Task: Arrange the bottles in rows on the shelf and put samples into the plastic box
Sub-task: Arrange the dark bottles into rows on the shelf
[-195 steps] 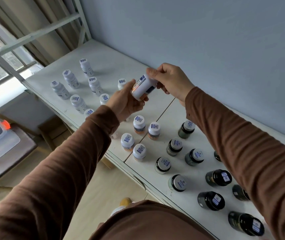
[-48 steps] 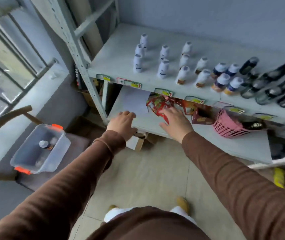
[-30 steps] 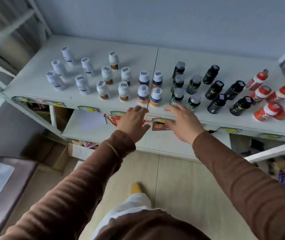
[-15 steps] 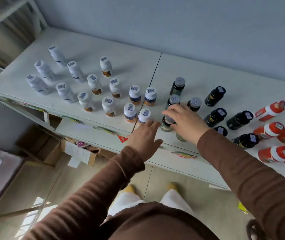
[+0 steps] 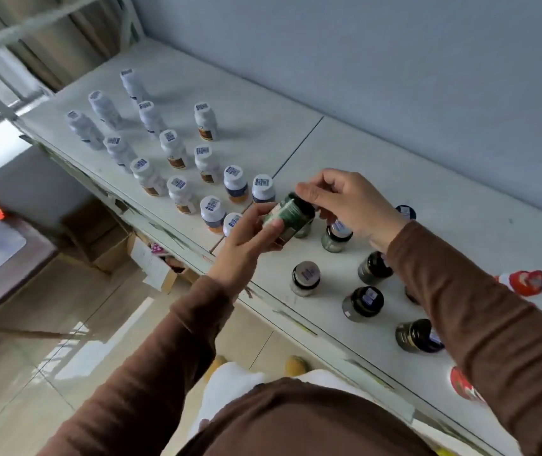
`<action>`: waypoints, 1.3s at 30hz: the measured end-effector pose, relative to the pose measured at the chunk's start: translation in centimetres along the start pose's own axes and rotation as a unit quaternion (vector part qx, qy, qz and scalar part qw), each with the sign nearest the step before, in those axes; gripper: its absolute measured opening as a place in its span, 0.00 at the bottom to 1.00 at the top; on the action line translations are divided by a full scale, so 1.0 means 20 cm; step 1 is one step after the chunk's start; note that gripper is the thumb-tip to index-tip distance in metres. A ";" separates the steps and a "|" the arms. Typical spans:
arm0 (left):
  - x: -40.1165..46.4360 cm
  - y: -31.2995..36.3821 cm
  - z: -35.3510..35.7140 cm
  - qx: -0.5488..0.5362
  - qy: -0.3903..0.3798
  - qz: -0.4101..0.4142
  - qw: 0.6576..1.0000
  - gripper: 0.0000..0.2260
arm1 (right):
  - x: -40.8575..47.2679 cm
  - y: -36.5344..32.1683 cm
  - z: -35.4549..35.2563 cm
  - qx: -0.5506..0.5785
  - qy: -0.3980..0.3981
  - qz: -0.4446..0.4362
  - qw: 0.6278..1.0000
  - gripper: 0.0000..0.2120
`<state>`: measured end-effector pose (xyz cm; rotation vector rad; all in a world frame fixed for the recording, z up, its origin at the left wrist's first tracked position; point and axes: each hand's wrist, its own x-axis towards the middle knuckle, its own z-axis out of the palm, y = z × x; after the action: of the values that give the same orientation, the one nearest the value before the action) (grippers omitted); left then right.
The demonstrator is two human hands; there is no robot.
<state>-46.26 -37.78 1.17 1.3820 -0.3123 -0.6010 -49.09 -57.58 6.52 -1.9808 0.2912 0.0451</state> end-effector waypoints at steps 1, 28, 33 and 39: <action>0.01 0.03 0.02 -0.076 -0.004 -0.038 0.996 0.14 | 0.01 -0.02 -0.02 0.005 -0.004 -0.009 1.000 0.22; -0.12 -0.20 -0.15 0.436 0.106 0.001 0.894 0.16 | 0.04 0.15 0.24 -0.361 -0.142 -0.167 0.906 0.19; -0.13 -0.16 -0.16 0.551 0.121 0.037 0.825 0.16 | 0.08 0.21 0.29 -0.395 -0.156 -0.189 0.886 0.19; -0.11 -0.13 -0.12 0.572 0.120 0.064 0.809 0.17 | 0.07 0.22 0.29 -0.364 -0.172 -0.184 0.897 0.23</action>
<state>-47.27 -34.73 -1.46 2.5477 -0.6054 -0.0483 -48.15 -54.35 -0.11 -2.6840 -0.3974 0.2947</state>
